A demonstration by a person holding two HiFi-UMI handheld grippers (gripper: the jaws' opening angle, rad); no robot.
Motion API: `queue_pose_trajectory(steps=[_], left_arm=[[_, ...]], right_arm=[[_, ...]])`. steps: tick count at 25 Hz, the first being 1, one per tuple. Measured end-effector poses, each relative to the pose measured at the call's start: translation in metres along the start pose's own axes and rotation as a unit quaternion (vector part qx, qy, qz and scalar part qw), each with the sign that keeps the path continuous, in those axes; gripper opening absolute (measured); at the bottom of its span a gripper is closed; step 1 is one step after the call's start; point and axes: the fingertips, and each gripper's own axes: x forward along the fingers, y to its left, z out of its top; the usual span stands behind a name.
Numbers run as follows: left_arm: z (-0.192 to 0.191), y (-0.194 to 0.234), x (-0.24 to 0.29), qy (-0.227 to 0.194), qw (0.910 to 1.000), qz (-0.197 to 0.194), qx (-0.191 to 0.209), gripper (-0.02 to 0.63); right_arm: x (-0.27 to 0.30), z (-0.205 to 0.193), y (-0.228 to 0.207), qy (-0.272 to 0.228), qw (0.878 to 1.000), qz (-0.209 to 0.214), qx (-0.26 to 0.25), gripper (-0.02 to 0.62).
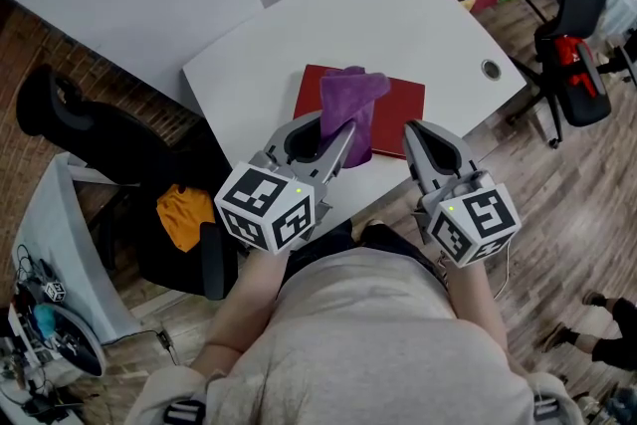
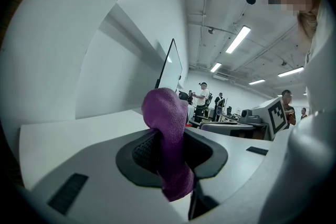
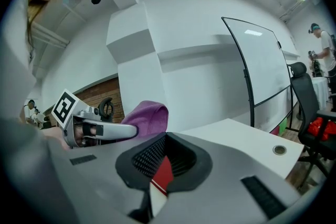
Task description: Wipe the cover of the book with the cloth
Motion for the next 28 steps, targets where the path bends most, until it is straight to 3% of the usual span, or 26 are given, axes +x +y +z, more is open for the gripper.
queue_pose_trajectory(steps=[28], left_arm=[[-0.009, 0.0, 0.004, 0.015, 0.9998, -0.001, -0.012, 0.11]], right_arm=[[0.002, -0.009, 0.0, 0.029, 0.999, -0.004, -0.018, 0.021]])
